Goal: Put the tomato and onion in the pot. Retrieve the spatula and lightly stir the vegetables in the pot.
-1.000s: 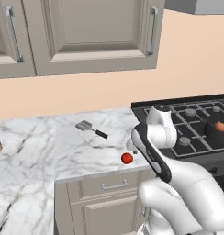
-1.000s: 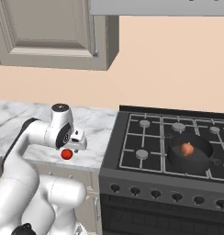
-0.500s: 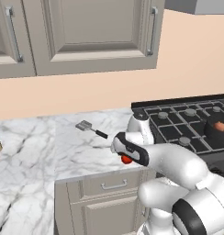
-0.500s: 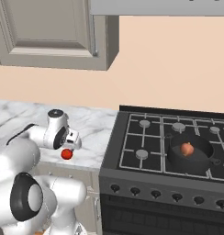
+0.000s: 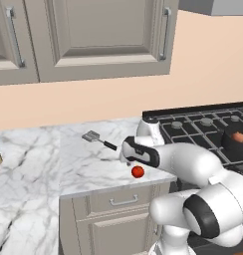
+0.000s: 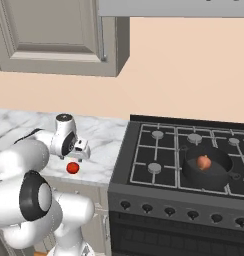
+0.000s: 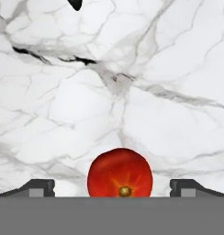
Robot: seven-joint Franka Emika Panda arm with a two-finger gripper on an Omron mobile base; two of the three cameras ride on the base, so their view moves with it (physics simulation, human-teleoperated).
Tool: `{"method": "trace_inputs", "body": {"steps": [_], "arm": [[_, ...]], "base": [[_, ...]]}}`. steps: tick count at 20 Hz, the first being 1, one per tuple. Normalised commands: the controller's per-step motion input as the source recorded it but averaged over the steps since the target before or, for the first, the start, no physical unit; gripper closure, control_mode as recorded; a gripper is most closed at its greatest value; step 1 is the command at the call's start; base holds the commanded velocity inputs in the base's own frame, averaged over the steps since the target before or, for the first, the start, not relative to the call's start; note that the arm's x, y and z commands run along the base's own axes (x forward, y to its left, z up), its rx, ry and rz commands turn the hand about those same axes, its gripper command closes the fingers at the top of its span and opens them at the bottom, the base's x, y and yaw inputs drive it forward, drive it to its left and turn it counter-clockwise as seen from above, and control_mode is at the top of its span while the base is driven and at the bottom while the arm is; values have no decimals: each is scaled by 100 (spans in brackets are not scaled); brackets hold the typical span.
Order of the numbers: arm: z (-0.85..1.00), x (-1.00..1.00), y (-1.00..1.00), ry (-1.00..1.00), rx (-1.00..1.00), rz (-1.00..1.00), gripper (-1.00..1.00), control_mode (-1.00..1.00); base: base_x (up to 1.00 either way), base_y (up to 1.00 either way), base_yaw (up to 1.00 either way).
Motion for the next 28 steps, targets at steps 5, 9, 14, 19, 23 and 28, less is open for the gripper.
{"method": "trace_inputs", "body": {"steps": [5, 9, 14, 19, 23, 28], "arm": [[-6, -21, 0, 3, 0, 0, -100, -100], [-21, 0, 0, 0, 0, 0, -100, -100], [-24, -3, 0, 1, 0, 0, -100, -100], [-18, -2, 0, 0, 0, 0, -100, -100], [-14, 0, 0, 0, 0, 0, -100, -100], [-18, 0, 0, 0, 0, 0, -100, -100]], "base": [[0, 0, 0], [0, 0, 0], [0, 0, 0], [0, 0, 0], [0, 0, 0], [0, 0, 0]]}}
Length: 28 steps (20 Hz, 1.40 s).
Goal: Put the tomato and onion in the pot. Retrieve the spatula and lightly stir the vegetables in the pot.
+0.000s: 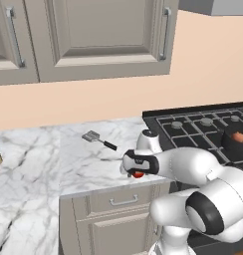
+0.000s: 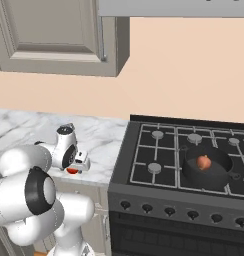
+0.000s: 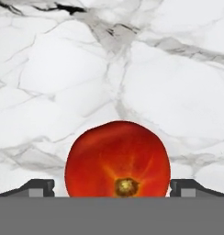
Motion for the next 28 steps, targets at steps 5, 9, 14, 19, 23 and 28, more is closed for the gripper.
{"method": "trace_inputs", "body": {"steps": [5, 9, 14, 19, 23, 28], "arm": [[-2, 0, 0, 0, 0, 0, -100, -100], [0, 8, 0, 0, 0, 0, -100, -100], [0, 5, 0, 0, 0, 0, 100, -100], [0, 0, 0, 0, 0, 0, 100, -100], [27, -17, 0, -1, 0, 0, 100, -100], [93, -68, -7, -2, 0, 0, 100, -100]], "base": [[0, 0, 0], [0, 0, 0], [0, 0, 0], [0, 0, 0], [0, 0, 0], [0, 0, 0]]}}
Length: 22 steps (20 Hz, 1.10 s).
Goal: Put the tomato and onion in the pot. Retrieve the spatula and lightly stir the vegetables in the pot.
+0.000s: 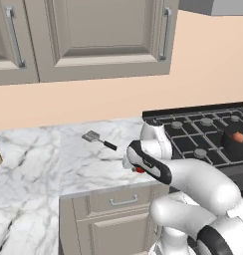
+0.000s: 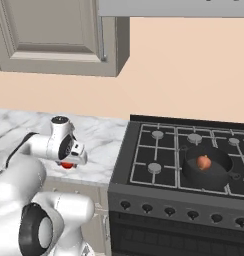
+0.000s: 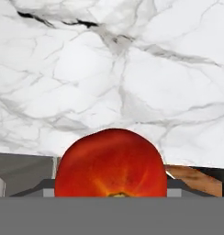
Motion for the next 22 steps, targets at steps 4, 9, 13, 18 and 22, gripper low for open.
{"method": "trace_inputs", "body": {"steps": [4, 9, 13, 18, 22], "arm": [[94, -76, -42, 0, 0, 0, 100, -100], [55, -62, -51, -2, 0, 0, 100, -100], [52, -24, -7, -5, 0, 0, 100, -100], [56, -1, 0, 0, 0, 0, 100, -100], [45, 0, 0, 0, 0, 0, 100, -100]], "base": [[0, 0, 0], [0, 0, 0], [0, 0, 0], [0, 0, 0], [0, 0, 0]]}}
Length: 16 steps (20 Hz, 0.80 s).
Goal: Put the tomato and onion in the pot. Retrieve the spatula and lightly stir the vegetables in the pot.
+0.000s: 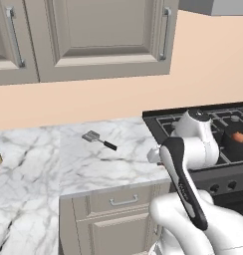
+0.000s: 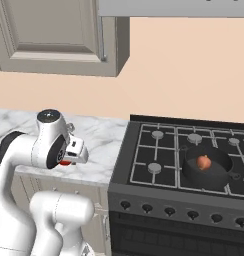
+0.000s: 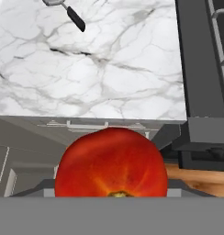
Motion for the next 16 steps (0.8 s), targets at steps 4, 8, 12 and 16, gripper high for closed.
{"method": "trace_inputs", "body": {"steps": [4, 8, 12, 16], "arm": [[4, 0, 0, 0, 0, 0, 100, -100], [0, 0, 0, 0, 0, 0, 100, -100], [0, 0, 0, 0, 0, 0, 100, 100], [0, 0, 0, 0, 0, 0, 100, 100]], "base": [[0, 0, 0], [0, 0, 0], [-29, -21, -5], [-24, -60, -9]]}}
